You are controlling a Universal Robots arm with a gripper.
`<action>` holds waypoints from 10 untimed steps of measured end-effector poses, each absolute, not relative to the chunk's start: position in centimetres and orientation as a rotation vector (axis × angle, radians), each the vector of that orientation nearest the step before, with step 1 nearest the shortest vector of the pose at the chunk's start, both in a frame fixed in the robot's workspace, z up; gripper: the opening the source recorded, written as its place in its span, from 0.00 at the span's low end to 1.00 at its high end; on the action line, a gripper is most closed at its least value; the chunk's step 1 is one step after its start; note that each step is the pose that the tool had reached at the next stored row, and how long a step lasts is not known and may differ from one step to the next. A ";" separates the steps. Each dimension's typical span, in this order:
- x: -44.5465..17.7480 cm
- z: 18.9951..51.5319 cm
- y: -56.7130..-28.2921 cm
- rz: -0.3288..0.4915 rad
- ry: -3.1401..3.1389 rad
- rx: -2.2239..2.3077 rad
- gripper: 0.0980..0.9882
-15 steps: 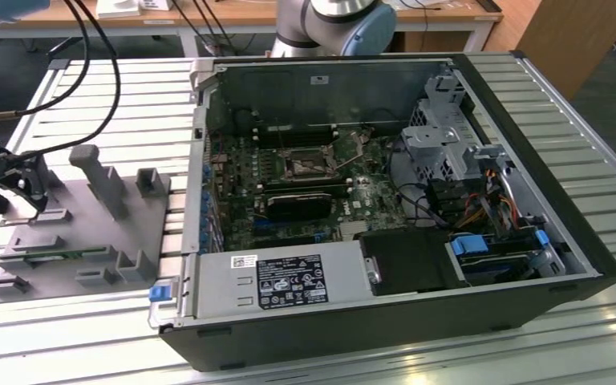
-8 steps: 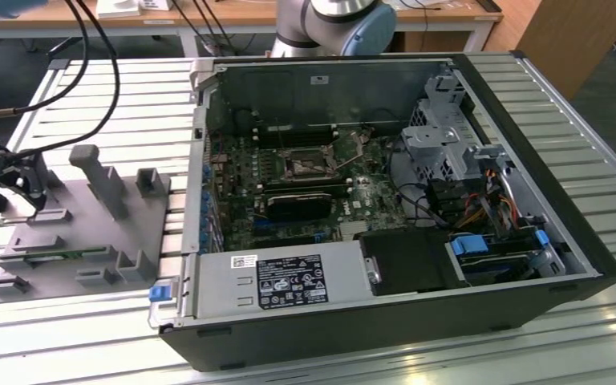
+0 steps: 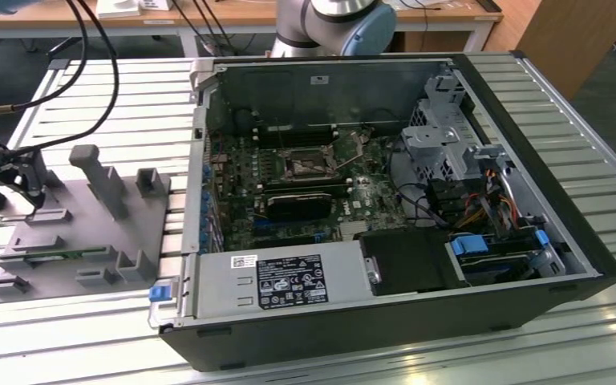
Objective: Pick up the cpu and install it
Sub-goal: 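Pick up the cpu and move it towards the insertion slot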
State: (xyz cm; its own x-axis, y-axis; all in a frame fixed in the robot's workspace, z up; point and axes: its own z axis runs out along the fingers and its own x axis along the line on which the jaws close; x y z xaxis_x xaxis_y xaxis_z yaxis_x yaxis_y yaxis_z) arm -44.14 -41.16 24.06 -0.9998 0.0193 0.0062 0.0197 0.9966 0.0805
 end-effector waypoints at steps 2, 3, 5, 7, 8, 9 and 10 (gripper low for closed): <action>-44.1 24.1 -41.1 -0.126 -3.133 -0.031 0.48; -44.1 24.2 -41.1 -0.126 -3.134 -0.031 0.48; -44.1 24.2 -41.1 -0.126 -3.133 -0.031 0.48; -44.1 24.3 -41.1 -0.126 -3.134 -0.031 0.48; -44.1 24.4 -41.1 -0.126 -3.133 -0.031 0.48; -44.1 24.4 -41.0 -0.126 -3.133 -0.031 0.48; -44.1 24.4 -41.0 -0.126 -3.133 -0.031 0.48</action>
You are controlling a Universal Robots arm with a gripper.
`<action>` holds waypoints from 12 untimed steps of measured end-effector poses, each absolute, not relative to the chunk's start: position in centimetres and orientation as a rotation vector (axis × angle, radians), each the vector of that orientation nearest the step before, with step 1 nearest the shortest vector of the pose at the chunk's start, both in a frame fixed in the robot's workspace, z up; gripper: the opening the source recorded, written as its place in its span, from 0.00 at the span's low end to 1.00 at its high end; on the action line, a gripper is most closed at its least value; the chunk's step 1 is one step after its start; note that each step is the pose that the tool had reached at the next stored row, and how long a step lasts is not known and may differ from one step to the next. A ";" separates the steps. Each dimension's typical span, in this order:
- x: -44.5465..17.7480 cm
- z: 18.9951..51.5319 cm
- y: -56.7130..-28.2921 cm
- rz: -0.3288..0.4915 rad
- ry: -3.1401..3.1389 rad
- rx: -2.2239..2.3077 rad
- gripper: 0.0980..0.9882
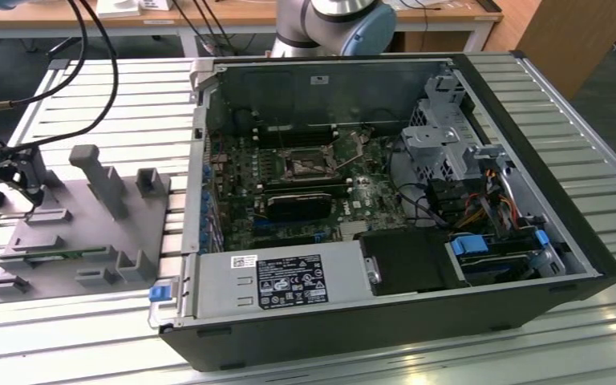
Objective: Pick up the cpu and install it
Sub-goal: 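Pick up the cpu and move it towards the insertion slot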
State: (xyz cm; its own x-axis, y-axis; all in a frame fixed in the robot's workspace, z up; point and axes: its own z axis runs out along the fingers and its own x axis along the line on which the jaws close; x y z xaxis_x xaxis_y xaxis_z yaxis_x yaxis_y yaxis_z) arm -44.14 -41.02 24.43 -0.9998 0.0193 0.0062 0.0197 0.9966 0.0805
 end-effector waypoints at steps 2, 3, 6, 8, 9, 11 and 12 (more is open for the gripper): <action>-44.1 24.5 -41.0 -0.126 -3.134 -0.031 0.48; -44.1 24.5 -41.0 -0.126 -3.134 -0.031 0.48; -44.1 24.7 -40.9 -0.126 -3.134 -0.031 0.48; -44.1 24.7 -40.9 -0.126 -3.133 -0.031 0.48; -44.1 24.8 -40.9 -0.126 -3.133 -0.031 0.48; -44.1 24.9 -40.8 -0.126 -3.133 -0.031 0.48; -44.1 25.0 -40.8 -0.126 -3.133 -0.031 0.48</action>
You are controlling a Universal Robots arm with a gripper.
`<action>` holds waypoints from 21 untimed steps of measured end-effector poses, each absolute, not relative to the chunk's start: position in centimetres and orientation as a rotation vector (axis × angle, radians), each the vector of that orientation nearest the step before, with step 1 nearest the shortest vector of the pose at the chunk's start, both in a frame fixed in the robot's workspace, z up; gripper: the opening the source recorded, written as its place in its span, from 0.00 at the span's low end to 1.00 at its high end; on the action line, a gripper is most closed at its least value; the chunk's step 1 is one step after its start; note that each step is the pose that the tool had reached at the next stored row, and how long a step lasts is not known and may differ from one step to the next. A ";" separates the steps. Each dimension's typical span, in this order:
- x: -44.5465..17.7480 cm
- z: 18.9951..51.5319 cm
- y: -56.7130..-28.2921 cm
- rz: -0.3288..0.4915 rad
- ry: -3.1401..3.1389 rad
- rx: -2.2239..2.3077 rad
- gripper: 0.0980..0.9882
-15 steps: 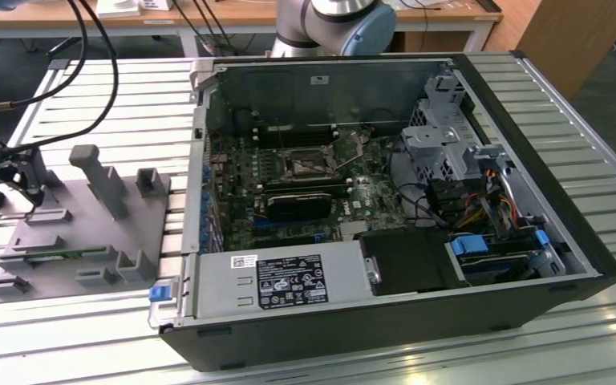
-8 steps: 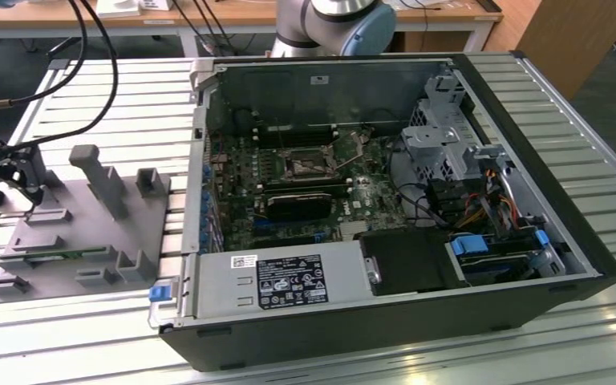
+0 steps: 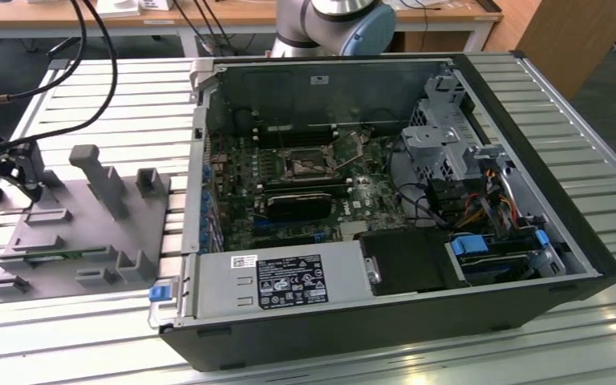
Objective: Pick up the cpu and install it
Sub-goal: 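Pick up the cpu and move it towards the insertion slot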
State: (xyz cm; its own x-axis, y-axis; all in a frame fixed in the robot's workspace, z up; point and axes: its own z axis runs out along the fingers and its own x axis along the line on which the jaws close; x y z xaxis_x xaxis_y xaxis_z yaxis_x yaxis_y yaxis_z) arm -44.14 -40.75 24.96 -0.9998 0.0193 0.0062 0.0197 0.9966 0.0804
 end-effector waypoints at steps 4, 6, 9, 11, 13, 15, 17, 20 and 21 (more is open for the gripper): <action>-44.1 25.2 -40.6 -0.126 -3.133 -0.031 0.48; -44.1 25.3 -40.6 -0.126 -3.133 -0.031 0.48; -44.1 25.5 -40.5 -0.126 -3.133 -0.031 0.48; -44.1 25.6 -40.5 -0.126 -3.133 -0.031 0.48; -44.1 25.7 -40.4 -0.126 -3.133 -0.031 0.48; -44.1 25.8 -40.4 -0.126 -3.134 -0.031 0.48; -44.1 25.9 -40.4 -0.126 -3.133 -0.031 0.48; -43.9 26.2 -40.3 -0.126 -3.133 -0.031 0.48; -43.9 26.3 -40.3 -0.126 -3.133 -0.031 0.48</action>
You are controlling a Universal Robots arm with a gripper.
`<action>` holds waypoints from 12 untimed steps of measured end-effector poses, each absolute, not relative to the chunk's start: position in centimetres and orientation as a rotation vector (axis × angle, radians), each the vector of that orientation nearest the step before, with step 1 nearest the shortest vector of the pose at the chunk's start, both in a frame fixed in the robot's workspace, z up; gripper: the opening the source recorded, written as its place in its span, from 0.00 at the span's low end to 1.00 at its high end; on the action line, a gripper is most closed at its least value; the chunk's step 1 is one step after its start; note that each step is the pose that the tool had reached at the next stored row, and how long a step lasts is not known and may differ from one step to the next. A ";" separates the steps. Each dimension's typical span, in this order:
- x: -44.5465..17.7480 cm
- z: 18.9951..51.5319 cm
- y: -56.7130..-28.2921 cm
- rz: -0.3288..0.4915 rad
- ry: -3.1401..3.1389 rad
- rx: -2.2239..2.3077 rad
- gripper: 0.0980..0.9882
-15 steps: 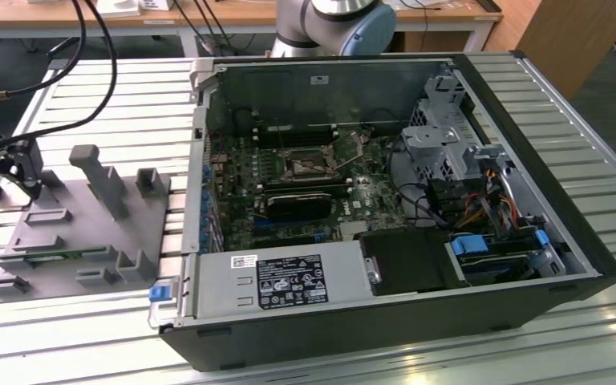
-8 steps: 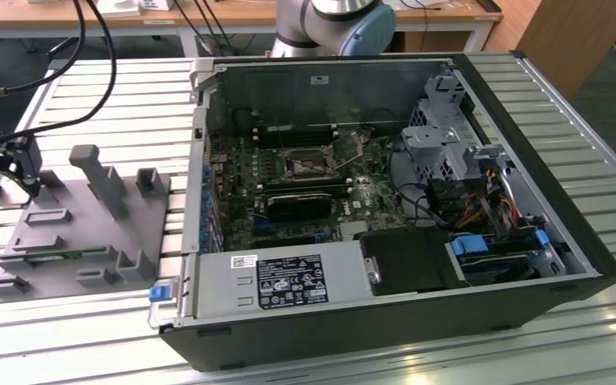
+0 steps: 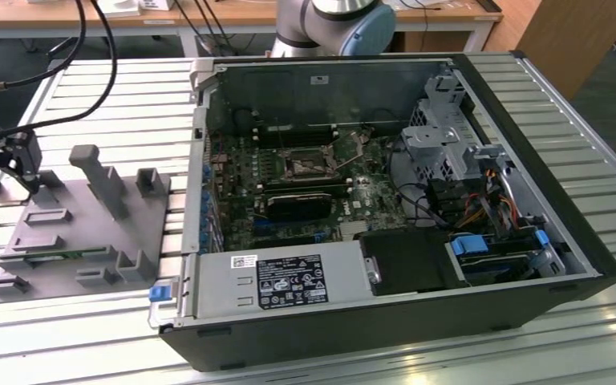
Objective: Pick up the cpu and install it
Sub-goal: 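Pick up the cpu and move it towards the insertion slot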
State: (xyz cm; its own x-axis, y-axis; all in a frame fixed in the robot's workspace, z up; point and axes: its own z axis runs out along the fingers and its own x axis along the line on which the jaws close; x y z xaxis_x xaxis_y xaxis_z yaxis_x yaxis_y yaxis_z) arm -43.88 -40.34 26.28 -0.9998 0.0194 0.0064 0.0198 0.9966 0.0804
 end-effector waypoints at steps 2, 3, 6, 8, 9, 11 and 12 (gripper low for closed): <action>-43.9 26.6 -40.3 -0.126 -3.133 -0.031 0.48; -43.9 26.7 -40.3 -0.126 -3.133 -0.031 0.48; -43.9 27.3 -40.2 -0.126 -3.133 -0.031 0.48; -43.9 27.7 -40.2 -0.126 -3.133 -0.031 0.48; -43.9 28.0 -40.2 -0.126 -3.133 -0.031 0.48; -43.9 28.4 -40.1 -0.126 -3.133 -0.031 0.48; -43.9 28.6 -40.1 -0.126 -3.133 -0.031 0.48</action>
